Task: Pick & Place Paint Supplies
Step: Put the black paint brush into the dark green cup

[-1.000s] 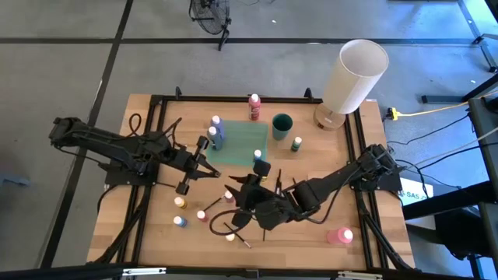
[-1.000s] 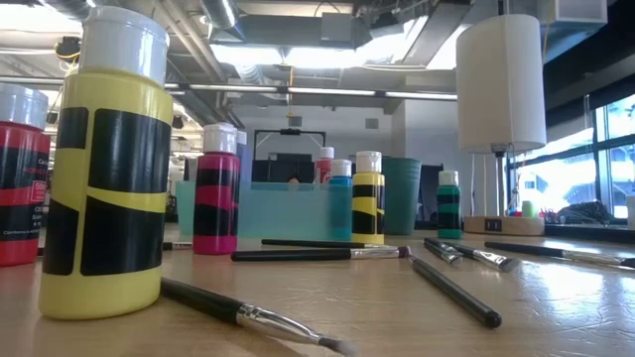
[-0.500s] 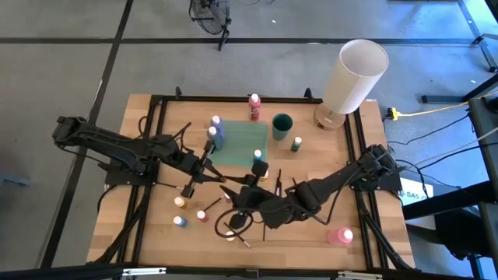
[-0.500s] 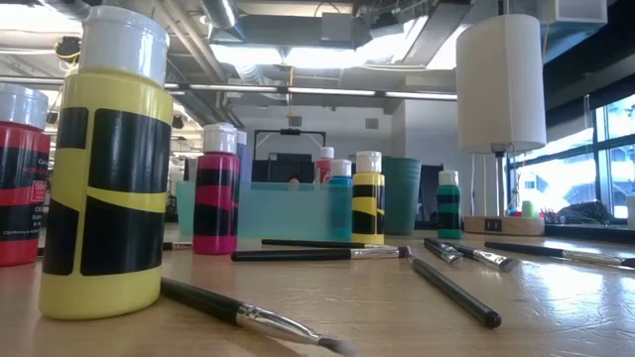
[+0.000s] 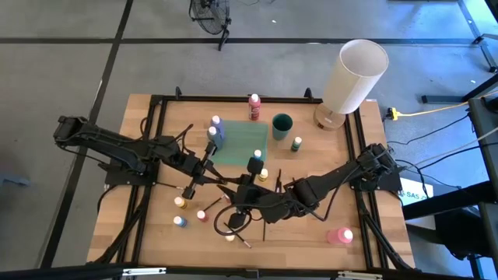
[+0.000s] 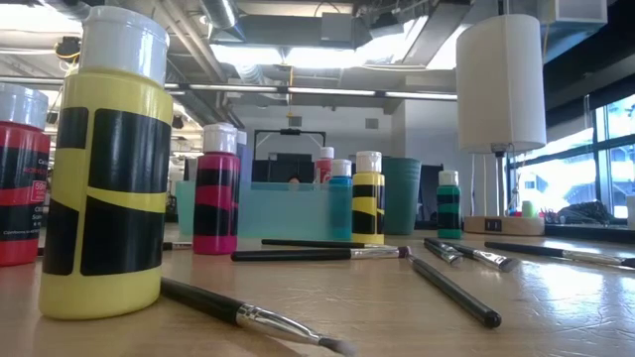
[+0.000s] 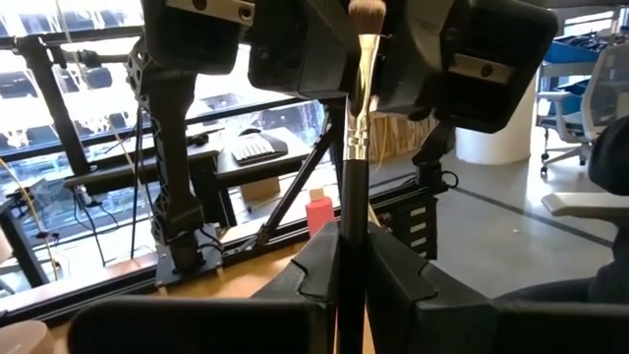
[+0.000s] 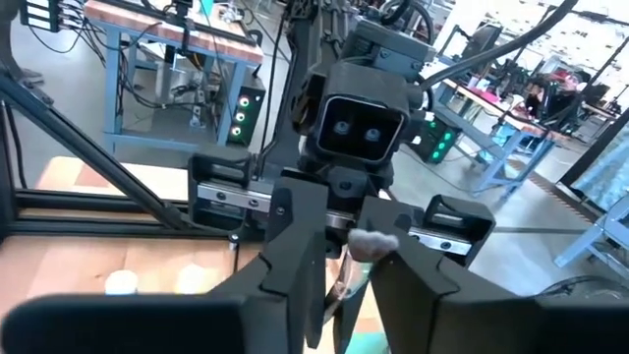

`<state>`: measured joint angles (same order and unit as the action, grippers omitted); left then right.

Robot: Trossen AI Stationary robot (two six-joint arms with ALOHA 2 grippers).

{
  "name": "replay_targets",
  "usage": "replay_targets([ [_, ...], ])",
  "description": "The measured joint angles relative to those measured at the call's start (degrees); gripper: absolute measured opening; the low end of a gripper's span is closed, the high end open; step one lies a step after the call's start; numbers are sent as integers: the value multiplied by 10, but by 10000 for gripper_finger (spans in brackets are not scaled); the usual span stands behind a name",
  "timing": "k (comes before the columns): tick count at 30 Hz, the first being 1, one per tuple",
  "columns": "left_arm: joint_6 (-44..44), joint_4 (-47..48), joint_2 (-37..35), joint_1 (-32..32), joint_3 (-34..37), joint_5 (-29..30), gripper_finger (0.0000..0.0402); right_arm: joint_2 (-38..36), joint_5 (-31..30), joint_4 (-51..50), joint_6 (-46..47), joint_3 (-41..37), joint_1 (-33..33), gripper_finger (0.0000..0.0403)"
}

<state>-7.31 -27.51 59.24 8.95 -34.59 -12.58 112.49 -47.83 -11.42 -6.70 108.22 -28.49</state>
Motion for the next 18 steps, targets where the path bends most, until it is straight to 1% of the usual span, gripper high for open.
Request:
replay_targets([
  [9,-1,-1,0,0,0,-6,27,0,0,-19,-1,0,0,39],
  [12,-2,-2,0,0,0,-6,29,-1,1,-21,-1,1,0,31],
  [18,-6,-2,0,-1,0,4,44,-1,-3,-31,-3,1,-2,27],
])
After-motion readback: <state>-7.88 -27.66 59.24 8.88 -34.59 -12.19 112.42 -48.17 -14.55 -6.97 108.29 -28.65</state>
